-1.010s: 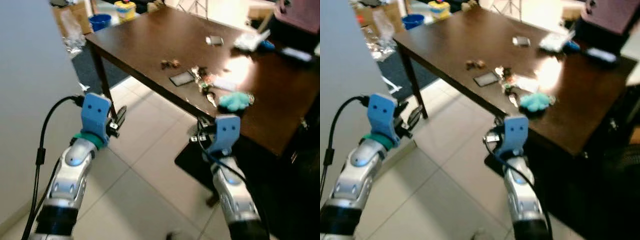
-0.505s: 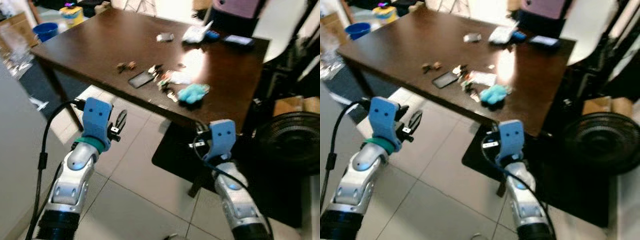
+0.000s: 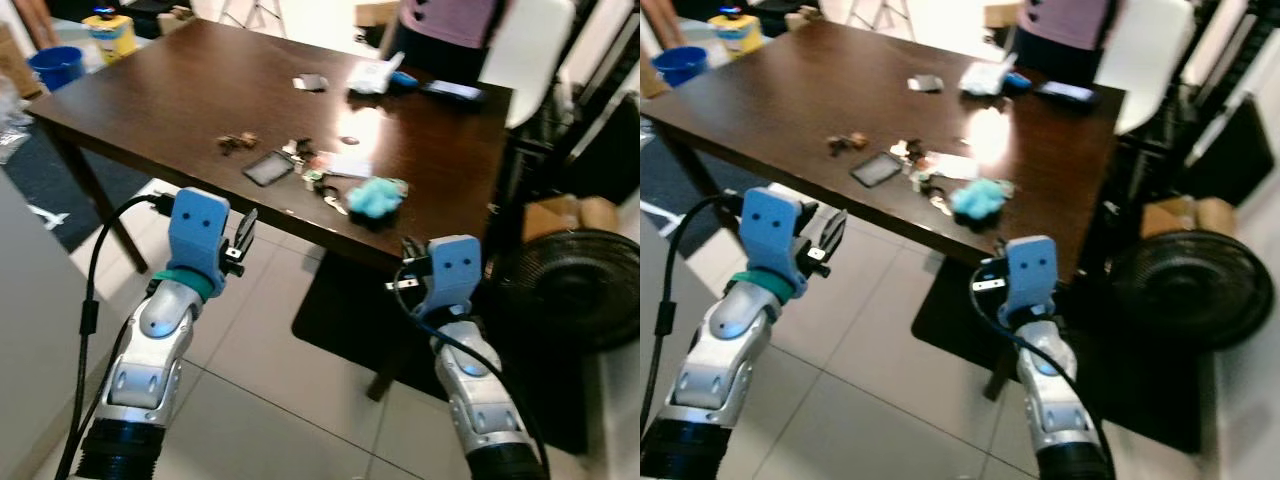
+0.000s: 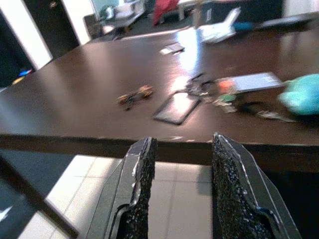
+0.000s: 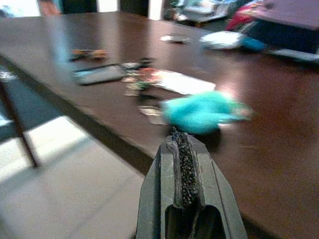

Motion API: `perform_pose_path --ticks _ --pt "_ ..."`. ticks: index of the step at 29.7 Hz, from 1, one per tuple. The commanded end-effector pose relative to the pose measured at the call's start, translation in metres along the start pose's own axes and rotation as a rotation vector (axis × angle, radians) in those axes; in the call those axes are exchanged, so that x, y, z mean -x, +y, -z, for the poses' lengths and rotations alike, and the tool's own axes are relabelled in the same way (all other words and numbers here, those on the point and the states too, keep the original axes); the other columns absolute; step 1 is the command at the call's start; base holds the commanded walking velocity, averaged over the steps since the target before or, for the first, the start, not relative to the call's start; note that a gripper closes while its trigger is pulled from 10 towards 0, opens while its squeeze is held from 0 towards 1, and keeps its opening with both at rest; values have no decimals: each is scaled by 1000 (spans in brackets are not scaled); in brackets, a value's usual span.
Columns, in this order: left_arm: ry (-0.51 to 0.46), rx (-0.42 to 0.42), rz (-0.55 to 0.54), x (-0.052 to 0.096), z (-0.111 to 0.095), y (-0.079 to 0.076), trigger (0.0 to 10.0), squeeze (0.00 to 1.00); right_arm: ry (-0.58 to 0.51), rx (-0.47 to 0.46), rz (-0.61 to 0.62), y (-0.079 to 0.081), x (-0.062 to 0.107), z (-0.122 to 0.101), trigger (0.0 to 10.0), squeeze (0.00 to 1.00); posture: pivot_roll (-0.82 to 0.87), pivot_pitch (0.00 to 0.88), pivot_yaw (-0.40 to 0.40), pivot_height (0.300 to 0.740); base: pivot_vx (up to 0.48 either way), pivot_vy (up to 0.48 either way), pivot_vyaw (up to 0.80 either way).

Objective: Hang keys on a hook

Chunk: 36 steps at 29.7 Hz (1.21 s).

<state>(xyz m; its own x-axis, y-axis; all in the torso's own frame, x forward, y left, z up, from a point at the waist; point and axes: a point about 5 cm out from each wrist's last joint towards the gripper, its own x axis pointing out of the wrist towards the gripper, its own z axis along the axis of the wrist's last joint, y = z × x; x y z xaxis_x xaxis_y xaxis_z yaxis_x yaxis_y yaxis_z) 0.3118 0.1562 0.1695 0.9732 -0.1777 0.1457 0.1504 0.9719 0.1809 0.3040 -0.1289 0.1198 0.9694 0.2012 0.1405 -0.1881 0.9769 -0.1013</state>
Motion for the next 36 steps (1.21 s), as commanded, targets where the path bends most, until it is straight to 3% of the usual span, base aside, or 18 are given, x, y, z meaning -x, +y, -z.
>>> perform_pose_path --ticks 1,23,31,36 --pt "14 4 11 0 2 -4 10000 0 11 3 23 -7 2 3 10000 0 -2 33 104 740 480 0 0" --pt "28 18 29 1 3 -8 10000 0 25 -22 37 -8 3 5 10000 0 -2 41 106 740 477 0 -82" --pt "38 42 92 1 1 -13 10000 0 27 -11 44 -9 4 5 10000 0 -4 40 108 740 437 0 -800" --pt "59 54 101 0 0 -14 10000 0 26 19 36 -9 4 5 10000 0 -4 40 108 740 57 0 0"
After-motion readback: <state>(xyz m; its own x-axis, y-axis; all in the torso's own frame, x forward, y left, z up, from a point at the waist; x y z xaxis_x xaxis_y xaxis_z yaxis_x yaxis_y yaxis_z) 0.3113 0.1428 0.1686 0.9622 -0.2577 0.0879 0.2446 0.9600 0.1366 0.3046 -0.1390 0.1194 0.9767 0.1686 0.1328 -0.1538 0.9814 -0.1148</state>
